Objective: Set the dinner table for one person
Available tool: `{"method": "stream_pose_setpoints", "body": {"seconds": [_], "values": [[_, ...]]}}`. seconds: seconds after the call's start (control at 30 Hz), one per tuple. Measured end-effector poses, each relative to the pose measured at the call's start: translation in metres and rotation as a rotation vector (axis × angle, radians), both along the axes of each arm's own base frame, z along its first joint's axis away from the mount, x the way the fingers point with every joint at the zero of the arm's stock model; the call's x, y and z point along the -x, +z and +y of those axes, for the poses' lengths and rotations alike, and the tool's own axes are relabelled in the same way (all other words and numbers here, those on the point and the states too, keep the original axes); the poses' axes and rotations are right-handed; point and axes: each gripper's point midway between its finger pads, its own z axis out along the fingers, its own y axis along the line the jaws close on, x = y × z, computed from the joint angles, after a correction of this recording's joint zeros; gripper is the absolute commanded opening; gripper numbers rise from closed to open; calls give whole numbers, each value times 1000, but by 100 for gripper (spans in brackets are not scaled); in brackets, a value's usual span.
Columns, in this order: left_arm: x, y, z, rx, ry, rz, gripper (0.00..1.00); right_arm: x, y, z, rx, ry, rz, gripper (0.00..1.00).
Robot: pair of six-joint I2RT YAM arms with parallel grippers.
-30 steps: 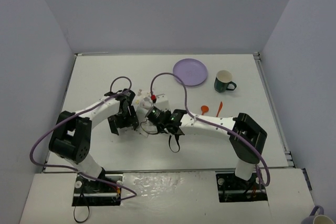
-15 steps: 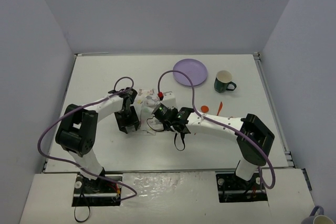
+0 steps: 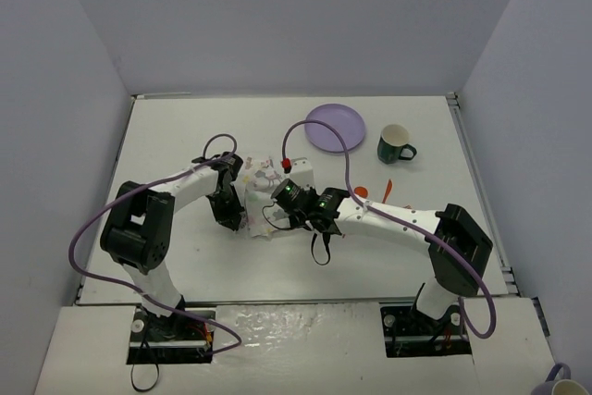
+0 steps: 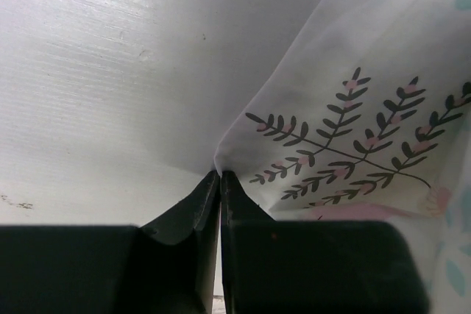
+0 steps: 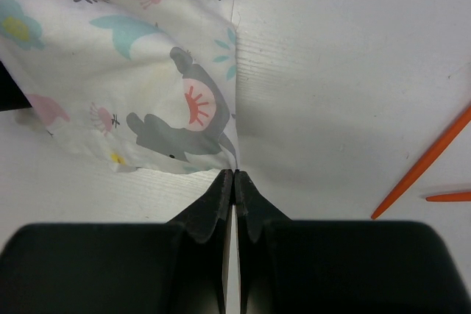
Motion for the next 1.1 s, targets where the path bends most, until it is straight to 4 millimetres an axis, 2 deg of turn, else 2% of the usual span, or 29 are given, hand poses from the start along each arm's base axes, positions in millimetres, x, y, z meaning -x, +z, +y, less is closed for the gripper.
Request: {"method": "stream_pose_setpoints", "body": {"seconds": [0.23,0.37,0.47,0.6,0.7,0.8,1.03,1.1], "values": [[0,2,1,6,1,-19,0,3,-7,-6,19,2,10,0],[-6,14,14,-66,7,-59,0,-5,6,-17,29,1,-23,0],[-24,50,23,-90,15,-137,0,-27,30,-38,23,-40,-72,0],[-71,120,35,-78,50,-317,0,-80,73,-76,-23,-170,-146,0],[-94,155,47,-86,70,-399,0,-112,95,-105,-47,-258,-185,0],[-101,167,59,-105,71,-398,0,-126,104,-114,-44,-280,-194,0],[-112,164,79,-111,73,-332,0,-161,115,-115,-73,-289,-196,0],[-121,172,85,-88,89,-339,0,-174,119,-112,-94,-286,-192,0]]}}
